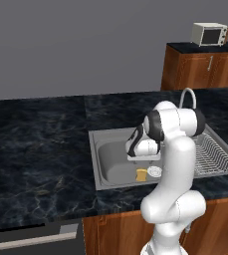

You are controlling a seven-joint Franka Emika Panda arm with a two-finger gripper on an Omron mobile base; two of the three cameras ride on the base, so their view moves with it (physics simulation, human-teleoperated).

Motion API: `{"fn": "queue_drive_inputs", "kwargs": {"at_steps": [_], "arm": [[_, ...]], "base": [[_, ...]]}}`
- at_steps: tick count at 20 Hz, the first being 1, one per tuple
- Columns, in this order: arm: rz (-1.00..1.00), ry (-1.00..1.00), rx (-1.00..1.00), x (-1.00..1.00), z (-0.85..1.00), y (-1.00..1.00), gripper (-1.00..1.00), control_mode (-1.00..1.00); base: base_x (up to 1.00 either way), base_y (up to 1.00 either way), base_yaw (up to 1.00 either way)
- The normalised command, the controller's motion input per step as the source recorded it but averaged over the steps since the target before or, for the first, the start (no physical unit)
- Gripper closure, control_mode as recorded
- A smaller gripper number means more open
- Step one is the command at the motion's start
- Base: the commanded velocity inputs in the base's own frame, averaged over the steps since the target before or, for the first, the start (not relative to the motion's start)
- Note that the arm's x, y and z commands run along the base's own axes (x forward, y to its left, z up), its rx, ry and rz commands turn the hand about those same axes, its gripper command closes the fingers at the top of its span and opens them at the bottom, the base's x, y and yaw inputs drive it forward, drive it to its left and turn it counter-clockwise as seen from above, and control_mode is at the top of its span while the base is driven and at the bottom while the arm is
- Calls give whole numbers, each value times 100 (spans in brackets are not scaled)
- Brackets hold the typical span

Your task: Pick up the sponge and sponge from the sink, and place them back in the cabinet, and close the cabinet doors.

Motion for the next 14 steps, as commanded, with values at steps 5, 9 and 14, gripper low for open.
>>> {"fn": "queue_drive_inputs", "kwargs": {"at_steps": [5, 9, 14], "arm": [[0, 0, 0, 0, -5, 0, -100, -100], [0, 0, 0, 0, -6, 0, -100, -100], [0, 0, 0, 0, -12, 0, -100, -100]], "base": [[0, 0, 0], [0, 0, 0], [0, 0, 0]]}}
